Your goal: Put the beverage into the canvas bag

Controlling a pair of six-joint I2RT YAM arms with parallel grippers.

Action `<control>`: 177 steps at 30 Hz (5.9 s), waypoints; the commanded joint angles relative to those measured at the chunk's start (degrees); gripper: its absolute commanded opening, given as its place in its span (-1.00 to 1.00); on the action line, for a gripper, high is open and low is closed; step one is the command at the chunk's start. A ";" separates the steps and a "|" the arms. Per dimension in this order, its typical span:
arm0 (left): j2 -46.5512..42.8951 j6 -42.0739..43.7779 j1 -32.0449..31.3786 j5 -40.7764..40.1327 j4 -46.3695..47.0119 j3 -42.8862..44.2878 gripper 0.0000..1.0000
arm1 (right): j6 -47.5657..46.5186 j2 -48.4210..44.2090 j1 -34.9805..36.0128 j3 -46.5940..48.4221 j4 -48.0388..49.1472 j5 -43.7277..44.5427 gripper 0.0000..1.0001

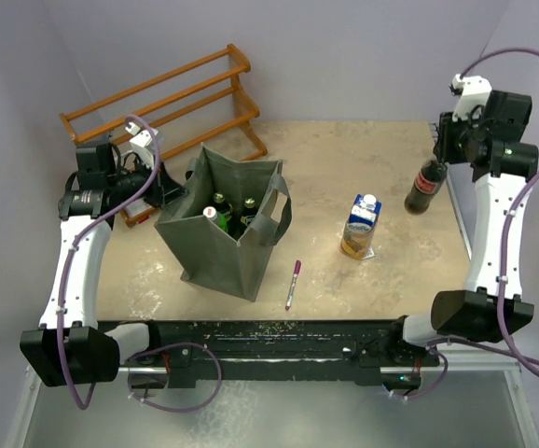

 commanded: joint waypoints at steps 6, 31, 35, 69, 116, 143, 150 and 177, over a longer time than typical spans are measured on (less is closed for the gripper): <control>1.01 -0.58 0.17 0.05 1.50 2.25 -1.00 | 1.53 3.06 14.68 26.37 6.00 4.11 -1.00; 1.75 1.23 0.19 -1.15 0.49 2.20 -1.00 | -3.39 19.14 62.33 61.77 17.27 11.30 -1.00; 1.61 1.33 0.17 -1.28 0.36 2.01 -1.00 | -7.18 20.32 68.43 62.62 21.32 12.83 -1.00; -0.72 -0.89 0.17 0.41 1.06 1.04 -1.00 | 4.81 16.28 76.66 34.74 32.24 5.28 -1.00; -0.08 0.21 0.74 6.18 -1.31 1.39 -0.99 | 22.12 14.60 75.19 -9.38 73.02 -10.59 -1.00; -2.40 2.13 2.10 3.47 -3.35 -0.13 -0.85 | 14.73 19.28 75.93 -15.20 72.27 -15.48 -0.99; -2.66 2.47 2.10 3.19 -3.62 0.42 -0.70 | 13.26 18.75 75.91 -12.01 67.42 -15.48 -0.51; -2.47 1.33 2.10 3.21 -2.22 0.71 -0.48 | 12.33 16.88 76.17 -2.54 57.10 -15.03 0.69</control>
